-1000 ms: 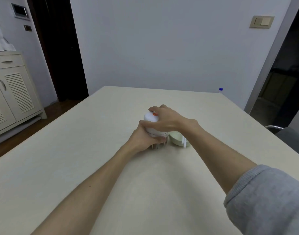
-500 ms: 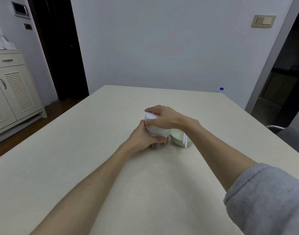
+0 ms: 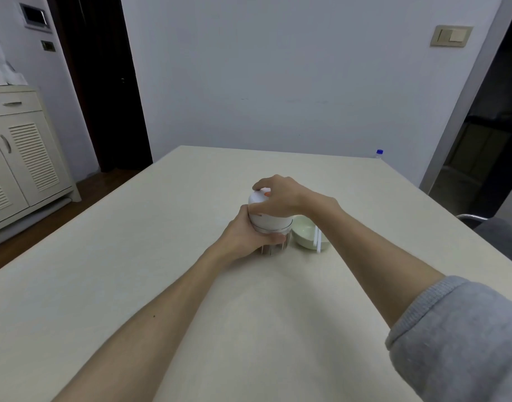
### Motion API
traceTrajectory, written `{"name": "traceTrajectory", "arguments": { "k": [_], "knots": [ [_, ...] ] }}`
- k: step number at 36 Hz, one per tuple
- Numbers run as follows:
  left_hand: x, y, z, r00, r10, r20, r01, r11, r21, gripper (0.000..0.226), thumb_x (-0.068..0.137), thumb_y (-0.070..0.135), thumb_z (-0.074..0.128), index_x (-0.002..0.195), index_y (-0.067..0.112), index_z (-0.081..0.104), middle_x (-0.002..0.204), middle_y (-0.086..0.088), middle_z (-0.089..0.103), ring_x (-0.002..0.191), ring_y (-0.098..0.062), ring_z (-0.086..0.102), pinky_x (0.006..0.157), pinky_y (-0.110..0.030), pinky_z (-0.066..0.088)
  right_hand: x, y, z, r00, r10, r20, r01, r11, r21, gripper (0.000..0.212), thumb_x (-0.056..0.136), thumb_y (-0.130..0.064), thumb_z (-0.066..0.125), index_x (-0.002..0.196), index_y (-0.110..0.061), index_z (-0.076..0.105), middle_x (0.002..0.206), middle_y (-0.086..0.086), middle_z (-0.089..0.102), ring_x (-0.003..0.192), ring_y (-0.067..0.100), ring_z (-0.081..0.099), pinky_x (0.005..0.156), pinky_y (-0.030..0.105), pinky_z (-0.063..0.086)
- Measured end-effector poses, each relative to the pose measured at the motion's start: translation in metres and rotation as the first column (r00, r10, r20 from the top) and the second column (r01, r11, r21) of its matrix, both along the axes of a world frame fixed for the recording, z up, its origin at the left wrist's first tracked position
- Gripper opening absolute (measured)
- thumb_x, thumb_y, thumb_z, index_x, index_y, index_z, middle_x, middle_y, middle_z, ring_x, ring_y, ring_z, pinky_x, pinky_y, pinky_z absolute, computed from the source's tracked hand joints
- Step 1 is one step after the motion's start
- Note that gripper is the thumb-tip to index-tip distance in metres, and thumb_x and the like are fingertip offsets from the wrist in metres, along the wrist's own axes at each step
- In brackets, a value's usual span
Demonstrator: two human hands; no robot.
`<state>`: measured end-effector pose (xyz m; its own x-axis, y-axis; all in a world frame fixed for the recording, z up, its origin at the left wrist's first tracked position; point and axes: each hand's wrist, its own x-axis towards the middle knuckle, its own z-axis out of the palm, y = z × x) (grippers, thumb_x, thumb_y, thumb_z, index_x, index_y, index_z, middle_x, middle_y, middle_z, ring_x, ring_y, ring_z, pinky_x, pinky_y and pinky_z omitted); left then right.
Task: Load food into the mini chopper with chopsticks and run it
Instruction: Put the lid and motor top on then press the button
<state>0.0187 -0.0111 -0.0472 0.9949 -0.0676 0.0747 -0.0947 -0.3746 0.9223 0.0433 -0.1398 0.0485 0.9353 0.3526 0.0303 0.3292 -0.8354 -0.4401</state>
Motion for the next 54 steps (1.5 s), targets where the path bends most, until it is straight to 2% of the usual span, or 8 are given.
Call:
{"name": "traceTrajectory", "arguments": {
  "k": [11, 15, 18, 25, 34, 44, 50, 54],
  "knots": [
    [-0.004, 0.000, 0.003, 1.000, -0.028, 0.014, 0.028, 1.000, 0.004, 0.104, 0.053, 0.050, 0.090, 0.140, 0.039, 0.034, 0.124, 0.012, 0.061, 0.112, -0.011, 0.062, 0.094, -0.042, 0.054, -0.001, -0.008, -0.004, 0.996, 0.086, -0.020, -0.083, 0.991, 0.107, 0.048, 0.081, -0.046, 0.063, 0.129, -0.039, 0.060, 0.132, -0.008, 0.054, 0.114, 0.013, 0.050, 0.087, 0.029, 0.037],
    [-0.004, 0.000, 0.004, 0.999, -0.036, 0.015, 0.036, 0.999, -0.002, 0.105, 0.055, 0.048, 0.090, 0.143, 0.035, 0.034, 0.126, 0.011, 0.061, 0.117, -0.011, 0.059, 0.098, -0.039, 0.052, -0.002, -0.002, -0.010, 0.991, 0.016, 0.134, -0.006, 0.997, -0.076, 0.069, 0.084, -0.065, 0.059, 0.144, -0.033, 0.047, 0.147, -0.001, 0.045, 0.133, 0.026, 0.043, 0.104, 0.043, 0.039],
    [-0.003, -0.001, 0.004, 0.999, -0.035, 0.018, 0.035, 0.999, 0.009, 0.107, 0.055, 0.047, 0.090, 0.145, 0.036, 0.033, 0.128, 0.011, 0.061, 0.119, -0.013, 0.058, 0.099, -0.039, 0.051, -0.004, 0.003, -0.012, 0.975, -0.061, 0.214, 0.084, 0.991, -0.101, 0.081, 0.079, -0.072, 0.058, 0.146, -0.029, 0.044, 0.144, 0.005, 0.046, 0.131, 0.031, 0.044, 0.103, 0.044, 0.039],
    [-0.003, 0.001, 0.003, 1.000, -0.015, -0.009, 0.015, 1.000, 0.001, 0.100, 0.053, 0.051, 0.091, 0.136, 0.036, 0.038, 0.122, 0.018, 0.059, 0.114, -0.006, 0.059, 0.093, -0.032, 0.053, -0.001, -0.003, -0.003, 0.995, 0.016, 0.101, -0.016, 1.000, 0.006, 0.059, 0.080, -0.052, 0.069, 0.132, -0.027, 0.058, 0.128, 0.000, 0.060, 0.119, 0.020, 0.055, 0.084, 0.030, 0.042],
    [-0.004, 0.001, 0.005, 1.000, -0.025, -0.006, 0.026, 1.000, 0.009, 0.098, 0.051, 0.050, 0.090, 0.134, 0.038, 0.039, 0.119, 0.015, 0.062, 0.110, -0.007, 0.061, 0.096, -0.039, 0.053, -0.004, -0.009, -0.002, 0.995, 0.096, 0.025, -0.099, 0.984, 0.150, 0.046, 0.081, -0.040, 0.066, 0.126, -0.035, 0.063, 0.133, -0.006, 0.057, 0.108, 0.012, 0.053, 0.083, 0.028, 0.040],
    [-0.004, 0.001, 0.005, 0.999, -0.049, 0.013, 0.048, 0.999, 0.021, 0.095, 0.056, 0.048, 0.090, 0.137, 0.039, 0.041, 0.121, 0.014, 0.065, 0.112, -0.008, 0.062, 0.097, -0.039, 0.053, -0.003, -0.009, -0.006, 0.991, 0.112, 0.072, -0.119, 0.986, 0.113, 0.050, 0.082, -0.041, 0.068, 0.131, -0.032, 0.061, 0.137, -0.003, 0.056, 0.107, 0.013, 0.049, 0.085, 0.027, 0.038],
    [-0.003, -0.001, 0.004, 0.999, -0.047, 0.029, 0.046, 0.999, 0.027, 0.074, 0.056, 0.050, 0.089, 0.116, 0.055, 0.046, 0.112, 0.019, 0.066, 0.106, -0.003, 0.063, 0.090, -0.032, 0.056, -0.001, -0.004, -0.010, 0.989, -0.010, 0.147, 0.017, 0.999, -0.045, 0.082, 0.078, -0.068, 0.065, 0.144, -0.025, 0.046, 0.140, 0.005, 0.048, 0.126, 0.026, 0.049, 0.095, 0.037, 0.042],
    [-0.001, 0.000, 0.003, 1.000, -0.028, 0.010, 0.028, 0.999, 0.017, 0.085, 0.052, 0.053, 0.091, 0.124, 0.044, 0.047, 0.113, 0.020, 0.065, 0.107, -0.003, 0.062, 0.091, -0.033, 0.055, 0.001, -0.004, -0.010, 0.989, 0.000, 0.148, 0.010, 0.998, -0.069, 0.074, 0.080, -0.065, 0.065, 0.139, -0.022, 0.051, 0.132, 0.006, 0.056, 0.120, 0.026, 0.051, 0.091, 0.036, 0.043]
  ]
}}
